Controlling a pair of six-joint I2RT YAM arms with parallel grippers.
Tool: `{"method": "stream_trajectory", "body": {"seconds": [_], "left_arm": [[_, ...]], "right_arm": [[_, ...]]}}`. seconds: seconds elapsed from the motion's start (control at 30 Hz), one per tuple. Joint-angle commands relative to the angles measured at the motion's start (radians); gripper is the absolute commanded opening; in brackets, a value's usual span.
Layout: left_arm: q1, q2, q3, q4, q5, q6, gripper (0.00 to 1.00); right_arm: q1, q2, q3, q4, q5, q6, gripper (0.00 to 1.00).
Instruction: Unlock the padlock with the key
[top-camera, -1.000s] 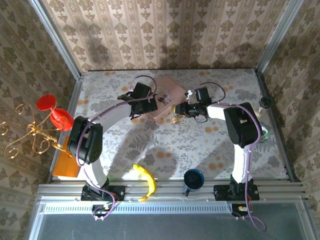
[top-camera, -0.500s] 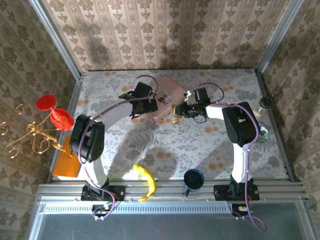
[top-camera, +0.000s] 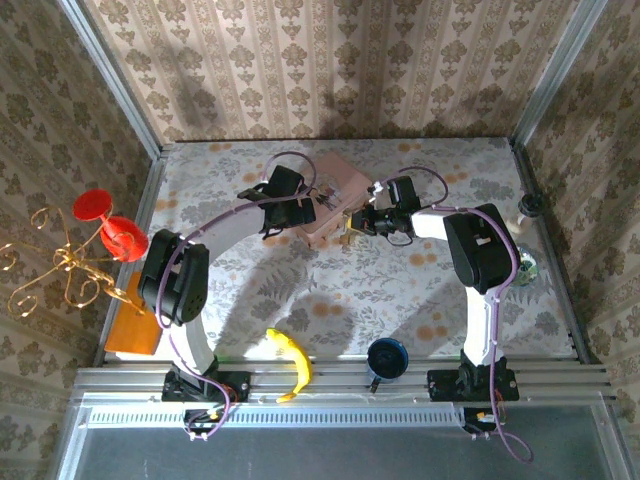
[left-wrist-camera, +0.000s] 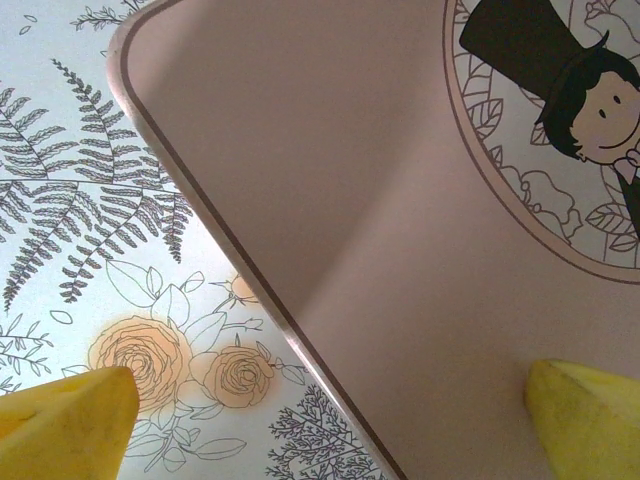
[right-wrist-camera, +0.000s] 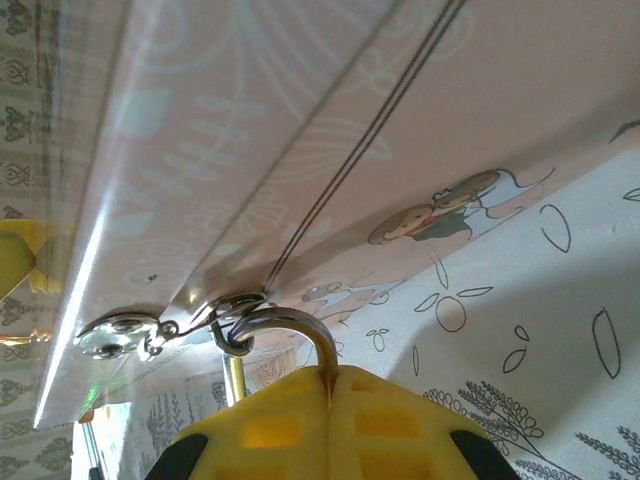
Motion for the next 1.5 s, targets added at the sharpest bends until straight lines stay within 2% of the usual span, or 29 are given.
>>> {"method": "stream_trajectory", "body": {"seconds": [0.0, 0.37, 1.17, 1.47], "left_arm": [[0.007, -0.018, -0.027, -0.041, 0.004, 0.001, 1.00], [0.009, -0.034, -0.038, -0.037, 0.000, 0.001, 1.00], [0.029, -0.072, -0.070, -0.032, 0.013, 0.002, 1.00], [0.029, -0.068, -0.100, -0.052, -0.023, 0.016, 1.00]], "right_arm": [[0.009, -0.018, -0.022, 0.049, -0.001, 0.039, 0.00], [0.011, -0.053, -0.049, 0.108, 0.023, 0.153, 0.00], [0.004, -0.072, -0.051, 0.142, 0.069, 0.202, 0.00], [0.003, -0.095, -0.101, 0.209, 0.094, 0.298, 0.00]]}}
